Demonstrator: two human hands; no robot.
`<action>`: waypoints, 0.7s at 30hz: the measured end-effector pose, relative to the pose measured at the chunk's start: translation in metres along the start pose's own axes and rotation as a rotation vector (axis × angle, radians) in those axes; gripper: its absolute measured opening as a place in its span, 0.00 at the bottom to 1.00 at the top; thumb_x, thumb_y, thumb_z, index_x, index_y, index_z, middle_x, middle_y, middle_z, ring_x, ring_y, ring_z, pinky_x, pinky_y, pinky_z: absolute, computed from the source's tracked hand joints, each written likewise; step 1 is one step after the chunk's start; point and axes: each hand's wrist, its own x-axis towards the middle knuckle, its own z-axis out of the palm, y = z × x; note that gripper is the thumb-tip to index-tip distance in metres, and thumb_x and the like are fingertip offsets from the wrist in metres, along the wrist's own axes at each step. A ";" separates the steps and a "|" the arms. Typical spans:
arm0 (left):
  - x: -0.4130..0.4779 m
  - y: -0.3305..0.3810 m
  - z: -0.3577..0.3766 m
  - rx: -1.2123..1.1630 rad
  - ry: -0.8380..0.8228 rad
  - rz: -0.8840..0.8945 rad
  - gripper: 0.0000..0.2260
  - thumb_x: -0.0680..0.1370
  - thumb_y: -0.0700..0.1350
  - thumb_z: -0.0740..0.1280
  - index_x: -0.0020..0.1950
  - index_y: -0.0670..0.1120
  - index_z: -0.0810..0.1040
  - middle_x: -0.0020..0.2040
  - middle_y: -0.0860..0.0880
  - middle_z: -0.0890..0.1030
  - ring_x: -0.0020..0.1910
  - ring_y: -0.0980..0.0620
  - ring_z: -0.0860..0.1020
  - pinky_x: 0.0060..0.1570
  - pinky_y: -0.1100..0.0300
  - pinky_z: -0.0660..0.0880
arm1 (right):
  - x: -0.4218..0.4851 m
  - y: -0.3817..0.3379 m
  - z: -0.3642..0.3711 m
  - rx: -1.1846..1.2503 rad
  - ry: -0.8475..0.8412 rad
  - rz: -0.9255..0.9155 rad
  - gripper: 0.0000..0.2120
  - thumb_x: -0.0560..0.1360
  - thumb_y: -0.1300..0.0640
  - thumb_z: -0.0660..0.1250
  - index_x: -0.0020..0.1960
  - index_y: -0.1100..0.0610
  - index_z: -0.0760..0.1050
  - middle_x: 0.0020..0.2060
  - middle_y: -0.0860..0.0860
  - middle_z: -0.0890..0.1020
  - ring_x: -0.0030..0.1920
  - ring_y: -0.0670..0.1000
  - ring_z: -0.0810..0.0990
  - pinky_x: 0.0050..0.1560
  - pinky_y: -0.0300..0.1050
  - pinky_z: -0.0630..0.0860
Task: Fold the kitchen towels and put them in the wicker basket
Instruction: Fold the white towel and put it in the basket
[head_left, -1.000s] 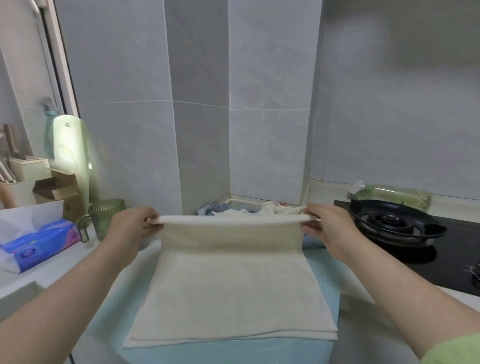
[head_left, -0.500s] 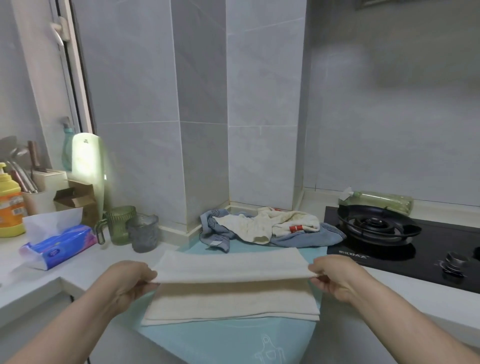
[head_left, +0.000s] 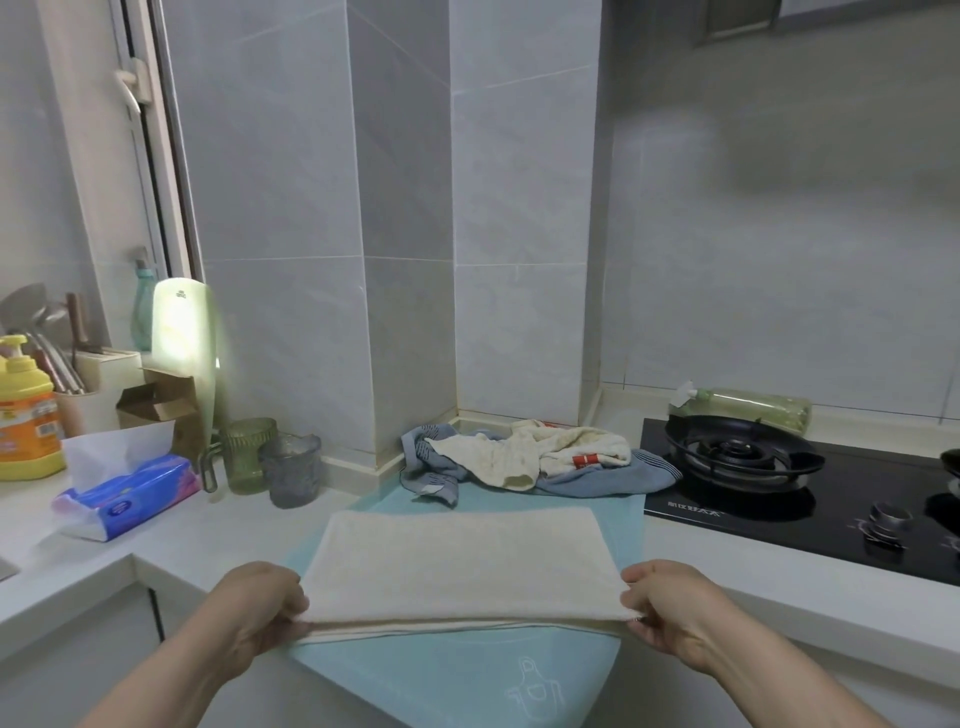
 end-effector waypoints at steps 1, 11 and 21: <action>-0.001 0.001 0.000 0.028 0.001 0.003 0.09 0.73 0.25 0.63 0.49 0.35 0.76 0.49 0.36 0.75 0.39 0.41 0.76 0.22 0.58 0.78 | 0.001 0.002 0.000 -0.008 0.003 0.004 0.12 0.73 0.75 0.62 0.48 0.60 0.75 0.42 0.58 0.76 0.35 0.53 0.74 0.27 0.40 0.75; 0.005 0.014 0.002 0.750 -0.093 0.155 0.21 0.70 0.39 0.70 0.62 0.44 0.73 0.58 0.45 0.75 0.52 0.47 0.76 0.51 0.57 0.78 | 0.003 -0.001 0.007 -0.257 0.075 -0.163 0.10 0.59 0.67 0.65 0.40 0.60 0.73 0.37 0.56 0.75 0.36 0.54 0.72 0.37 0.44 0.68; 0.003 0.013 0.083 1.193 -0.271 0.804 0.33 0.79 0.63 0.56 0.80 0.52 0.51 0.81 0.51 0.46 0.79 0.53 0.44 0.77 0.54 0.44 | 0.033 -0.035 0.023 -0.264 -0.020 -0.073 0.12 0.73 0.55 0.68 0.52 0.63 0.77 0.48 0.61 0.85 0.49 0.61 0.84 0.42 0.47 0.76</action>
